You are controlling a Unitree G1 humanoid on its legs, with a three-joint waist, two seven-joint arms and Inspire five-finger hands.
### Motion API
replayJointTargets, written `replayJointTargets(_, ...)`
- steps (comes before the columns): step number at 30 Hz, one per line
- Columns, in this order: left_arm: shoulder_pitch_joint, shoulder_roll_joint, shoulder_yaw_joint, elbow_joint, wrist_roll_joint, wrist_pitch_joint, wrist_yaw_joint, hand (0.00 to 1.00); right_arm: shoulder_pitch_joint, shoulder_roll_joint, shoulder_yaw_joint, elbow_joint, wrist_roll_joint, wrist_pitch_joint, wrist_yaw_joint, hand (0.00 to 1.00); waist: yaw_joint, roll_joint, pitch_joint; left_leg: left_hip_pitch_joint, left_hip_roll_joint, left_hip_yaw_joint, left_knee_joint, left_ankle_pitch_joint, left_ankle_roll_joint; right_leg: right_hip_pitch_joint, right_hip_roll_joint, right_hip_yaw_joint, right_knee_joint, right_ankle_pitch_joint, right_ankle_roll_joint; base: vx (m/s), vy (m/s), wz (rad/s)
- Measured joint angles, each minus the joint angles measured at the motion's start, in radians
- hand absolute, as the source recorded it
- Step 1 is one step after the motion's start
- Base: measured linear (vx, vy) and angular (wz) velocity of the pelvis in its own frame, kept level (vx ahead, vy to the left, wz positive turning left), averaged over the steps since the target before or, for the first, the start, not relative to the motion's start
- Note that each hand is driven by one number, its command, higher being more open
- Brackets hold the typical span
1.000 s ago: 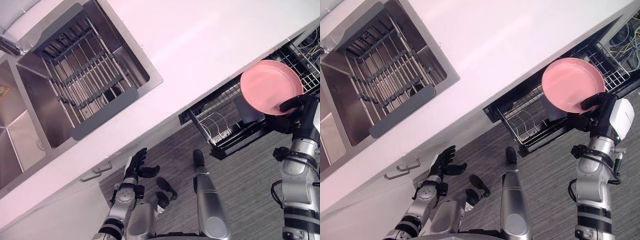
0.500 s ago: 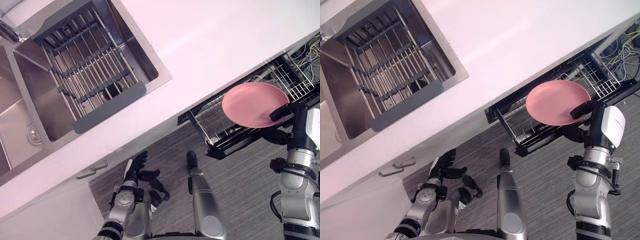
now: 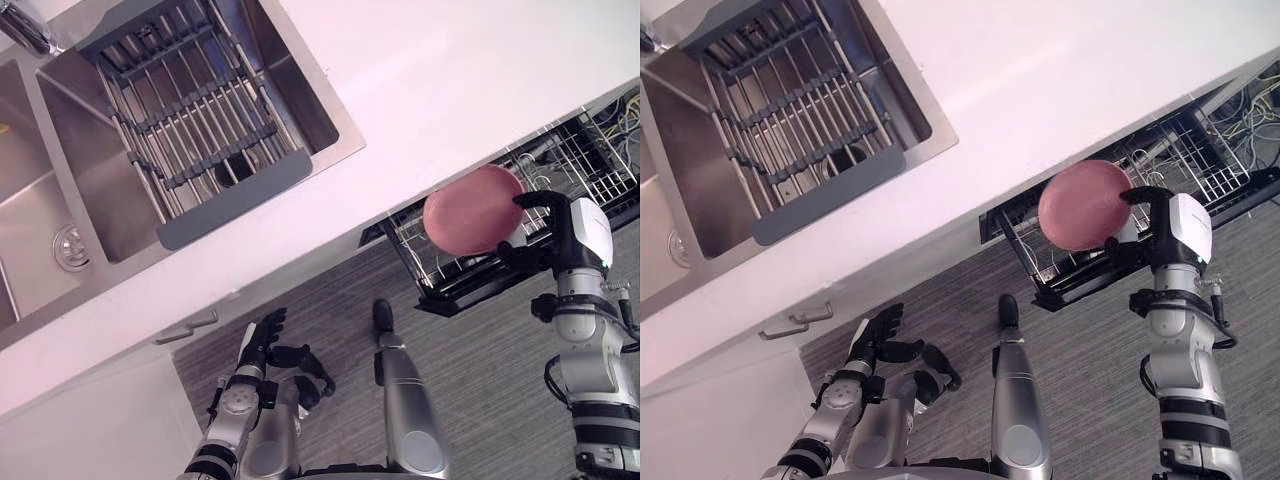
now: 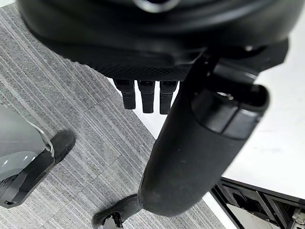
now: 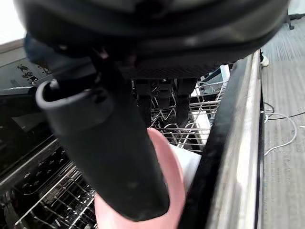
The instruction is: Walk over to the sink, pick up the cup, carry it to the dishwasher, place the cup inside the dishwasher, then close the dishwasher door
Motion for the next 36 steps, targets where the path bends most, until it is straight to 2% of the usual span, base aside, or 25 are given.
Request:
replayJointTargets(6, -0.002, -0.004, 0.016, -0.005, 0.000, 0.004, 0.000, 0.90, -0.015, 0.000, -0.002, -0.027, 0.000, 0.001, -0.001, 0.90, 0.001, 0.000, 0.000, -0.005, -0.001, -0.001, -0.002, 0.001, 0.002, 0.000, -0.001, -0.002, -0.011, 0.007, 0.000, 0.02, -0.007, 0.00)
replayJointTargets(9, -0.005, -0.005, 0.025, -0.007, 0.000, 0.006, 0.001, 0.90, 0.043, 0.029, -0.037, -0.145, 0.000, 0.003, -0.022, 0.90, 0.003, 0.000, 0.000, -0.005, 0.001, 0.000, -0.003, 0.001, 0.002, 0.001, 0.001, -0.002, -0.013, 0.007, 0.000, 0.03, -0.015, -0.01)
replayJointTargets(14, -0.009, -0.028, 0.058, -0.030, 0.000, 0.019, 0.002, 0.90, 0.168, 0.156, -0.170, -0.390, 0.023, -0.001, -0.081, 0.90, 0.007, -0.004, -0.002, -0.001, 0.010, 0.008, -0.001, -0.001, 0.000, 0.005, 0.008, 0.000, -0.018, 0.007, 0.000, 0.04, -0.023, -0.05)
replayJointTargets(18, -0.008, -0.047, 0.067, -0.053, 0.000, 0.019, 0.020, 0.90, 0.300, 0.309, -0.288, -0.549, 0.117, -0.017, -0.165, 0.90, 0.018, -0.025, -0.019, 0.029, 0.042, 0.038, 0.021, -0.022, -0.013, 0.023, 0.031, 0.017, -0.017, 0.000, -0.008, 0.05, -0.024, -0.23)
replayJointTargets(21, 0.004, -0.059, 0.081, -0.068, 0.001, 0.021, 0.023, 0.90, 0.423, 0.440, -0.341, -0.577, 0.195, -0.032, -0.208, 0.90, 0.009, -0.049, -0.051, 0.035, 0.065, 0.045, 0.044, -0.037, -0.022, 0.024, 0.048, 0.017, 0.005, -0.019, -0.016, 0.06, -0.039, -0.11)
replayJointTargets(24, 0.008, -0.071, 0.082, -0.072, 0.008, 0.022, 0.023, 0.90, 0.503, 0.524, -0.369, -0.541, 0.339, -0.061, -0.227, 0.90, -0.005, -0.057, -0.063, 0.051, 0.072, 0.051, 0.057, -0.049, -0.026, 0.025, 0.052, 0.018, 0.036, -0.041, -0.018, 0.04, -0.026, -0.07)
replayJointTargets(27, 0.008, -0.081, 0.082, -0.072, 0.008, 0.024, 0.023, 0.90, 0.514, 0.544, -0.368, -0.395, 0.485, -0.097, -0.229, 0.90, -0.009, -0.055, -0.072, 0.057, 0.077, 0.055, 0.070, -0.059, -0.027, 0.025, 0.055, 0.022, 0.053, -0.054, -0.019, 0.01, -0.017, -0.06)
replayJointTargets(29, 0.008, -0.081, 0.082, -0.071, 0.008, 0.029, 0.023, 0.90, 0.484, 0.547, -0.364, -0.229, 0.660, -0.109, -0.214, 0.90, -0.004, -0.053, -0.074, 0.064, 0.078, 0.057, 0.074, -0.063, -0.028, 0.024, 0.056, 0.025, 0.067, -0.061, -0.020, 0.00, -0.022, -0.03)
replayJointTargets(32, 0.019, -0.077, 0.092, -0.070, 0.008, 0.036, 0.023, 0.90, 0.433, 0.549, -0.349, -0.047, 0.810, -0.110, -0.183, 0.90, -0.002, -0.050, -0.075, 0.069, 0.078, 0.061, 0.074, -0.063, -0.028, 0.022, 0.057, 0.028, 0.080, -0.066, -0.023, 0.00, -0.022, -0.02)
replayJointTargets(36, 0.030, -0.074, 0.098, -0.070, 0.008, 0.039, 0.022, 0.90, 0.359, 0.547, -0.315, 0.077, 0.969, -0.111, -0.128, 0.90, 0.002, -0.046, -0.073, 0.072, 0.074, 0.060, 0.066, -0.060, -0.031, 0.020, 0.055, 0.030, 0.084, -0.067, -0.024, 0.00, -0.017, -0.01)
